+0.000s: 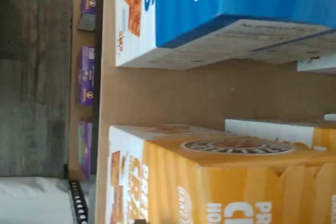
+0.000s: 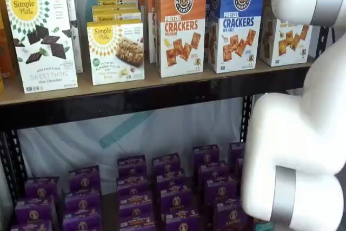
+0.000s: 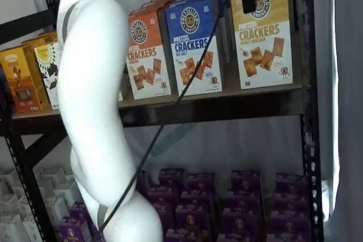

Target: Retrieve the yellow and white box located on the top shelf, the sixth one from the left

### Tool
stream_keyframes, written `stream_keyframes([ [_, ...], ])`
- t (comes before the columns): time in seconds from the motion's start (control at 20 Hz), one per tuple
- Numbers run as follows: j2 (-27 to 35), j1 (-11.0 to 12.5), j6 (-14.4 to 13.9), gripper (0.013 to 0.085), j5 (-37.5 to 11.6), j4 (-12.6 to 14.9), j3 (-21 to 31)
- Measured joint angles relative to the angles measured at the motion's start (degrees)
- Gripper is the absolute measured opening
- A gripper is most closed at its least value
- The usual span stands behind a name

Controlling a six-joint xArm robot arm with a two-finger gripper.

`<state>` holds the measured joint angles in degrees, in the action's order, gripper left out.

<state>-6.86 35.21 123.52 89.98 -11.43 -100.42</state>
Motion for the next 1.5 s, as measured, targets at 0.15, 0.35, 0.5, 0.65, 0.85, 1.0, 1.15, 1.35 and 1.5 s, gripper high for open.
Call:
stream_keyframes([
  [0.15,0.5,-0.1,0.0,0.085,1.6,1.3,-0.9],
  [0.35,0.6,0.2,0.3,0.085,3.0,2.2,-1.4],
  [0.5,0.6,0.5,0.5,0.085,3.9,2.5,-1.8],
  [0.65,0.5,0.5,0.5,0.085,4.3,2.7,-1.8],
  [0.85,0.3,0.4,0.4,0.085,4.7,2.8,-1.6],
  [1.0,0.2,0.4,0.4,0.081,4.7,2.9,-1.4],
  [1.15,0.0,0.4,0.4,0.073,4.6,2.9,-1.2],
  [1.35,-0.3,0.5,0.5,0.073,4.3,2.7,-0.9],
  [1.5,-0.4,0.5,0.6,0.069,4.1,2.6,-0.7],
])
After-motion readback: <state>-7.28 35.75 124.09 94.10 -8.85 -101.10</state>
